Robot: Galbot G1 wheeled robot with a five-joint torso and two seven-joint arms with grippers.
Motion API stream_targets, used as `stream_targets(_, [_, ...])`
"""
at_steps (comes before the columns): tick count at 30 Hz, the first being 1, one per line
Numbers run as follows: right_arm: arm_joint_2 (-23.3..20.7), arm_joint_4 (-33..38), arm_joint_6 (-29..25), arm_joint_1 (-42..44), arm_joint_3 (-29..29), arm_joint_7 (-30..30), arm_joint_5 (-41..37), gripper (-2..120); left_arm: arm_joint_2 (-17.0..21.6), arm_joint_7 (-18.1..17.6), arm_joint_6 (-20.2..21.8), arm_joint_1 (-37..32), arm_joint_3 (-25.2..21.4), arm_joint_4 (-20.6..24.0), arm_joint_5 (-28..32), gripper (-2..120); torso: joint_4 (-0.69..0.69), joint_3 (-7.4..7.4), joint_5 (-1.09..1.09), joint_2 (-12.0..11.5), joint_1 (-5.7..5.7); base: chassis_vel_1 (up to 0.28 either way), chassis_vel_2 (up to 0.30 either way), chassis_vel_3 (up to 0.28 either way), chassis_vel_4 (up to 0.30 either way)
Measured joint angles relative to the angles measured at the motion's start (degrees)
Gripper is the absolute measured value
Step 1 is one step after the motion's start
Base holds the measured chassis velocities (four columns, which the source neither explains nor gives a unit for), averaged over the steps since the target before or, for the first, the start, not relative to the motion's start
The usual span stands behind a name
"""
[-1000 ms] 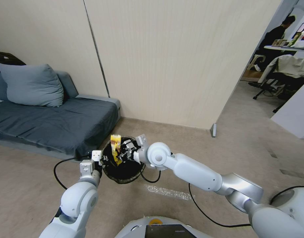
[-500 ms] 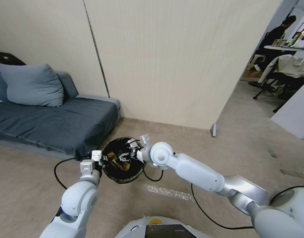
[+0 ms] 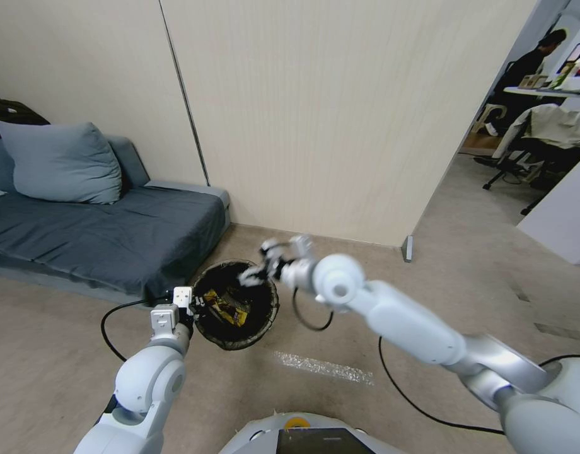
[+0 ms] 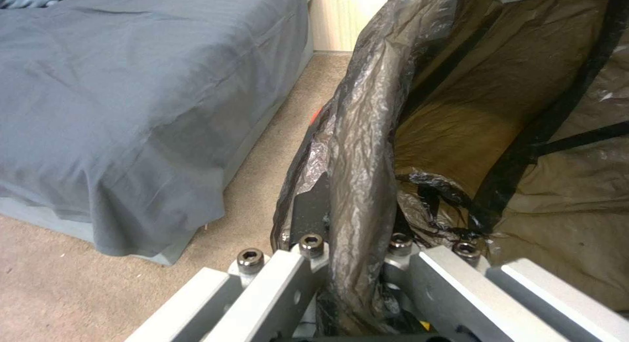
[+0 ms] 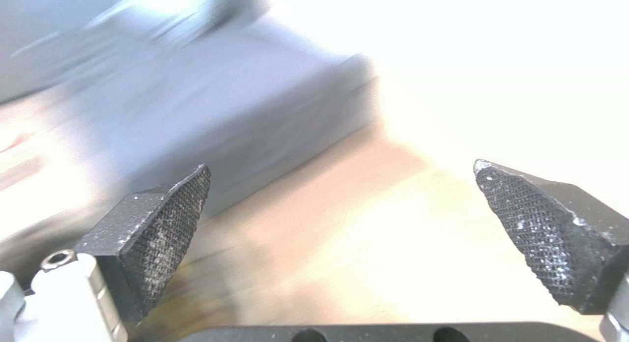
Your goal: Pick up the trash bin, then pick up the garbage from the floor and place it into the trash bin.
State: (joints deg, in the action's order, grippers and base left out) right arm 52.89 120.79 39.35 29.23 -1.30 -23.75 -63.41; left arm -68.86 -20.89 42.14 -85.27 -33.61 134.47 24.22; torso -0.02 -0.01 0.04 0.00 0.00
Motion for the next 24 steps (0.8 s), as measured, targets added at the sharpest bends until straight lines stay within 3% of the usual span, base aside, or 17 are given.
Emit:
stream_targets(6, [-1.8, -0.2, -10.1, 14.9, 15.7, 6.1, 21.0, 100, 0.3, 0.4, 0.0, 0.0, 0.1, 0.0, 0.3, 0, 0.01, 0.00, -0.03, 0.0, 0.00, 0.000, 0.000, 0.000, 0.000])
stream_targets(10, [0.2, -1.6, -15.1, 23.3, 23.6, 8.3, 31.0, 100, 0.2, 0.7, 0.0, 0.0, 0.3, 0.0, 0.2, 0, -0.02, 0.00, -0.02, 0.0, 0.00, 0.000, 0.000, 0.000, 0.000])
stream_targets(11, [1.8, -2.7, -17.5, 26.9, 27.2, 9.8, 35.9, 100, 0.1, 0.9, 0.0, -0.1, 0.4, 0.0, 0.2, 0, 0.03, 0.00, -0.05, 0.0, 0.00, 0.000, 0.000, 0.000, 0.000])
stream_targets(13, [2.7, -3.0, -18.8, 28.7, 28.8, 10.5, 38.3, 100, 0.1, 0.9, 0.0, -0.1, 0.5, 0.0, 0.2, 0, 0.01, 0.00, -0.02, 0.0, 0.00, 0.000, 0.000, 0.000, 0.000])
stream_targets(17, [8.3, -3.3, -23.4, 36.0, 34.2, 12.5, 47.7, 100, -0.3, 1.1, 0.0, -0.2, 0.6, 0.0, 0.0, 0, 0.04, 0.00, -0.07, 0.0, 0.00, 0.000, 0.000, 0.000, 0.000])
stream_targets(18, [11.0, -3.5, -25.7, 39.7, 35.7, 13.2, 51.3, 100, -0.4, 1.2, 0.0, -0.3, 0.6, 0.0, -0.1, 0, -0.01, 0.01, -0.03, 0.0, 0.00, 0.000, 0.000, 0.000, 0.000])
stream_targets(19, [14.1, -4.0, -28.4, 43.3, 37.1, 13.6, 54.5, 100, -0.5, 1.4, 0.0, -0.5, 0.7, 0.0, -0.3, 0, 0.03, 0.00, -0.01, 0.0, 0.00, 0.000, 0.000, 0.000, 0.000])
stream_targets(24, [21.1, -4.6, -33.1, 50.5, 39.7, 13.3, 58.3, 100, -0.4, 1.8, 0.0, -0.6, 0.8, 0.1, -0.7, 0, 0.01, 0.00, -0.08, 0.0, 0.00, 0.000, 0.000, 0.000, 0.000])
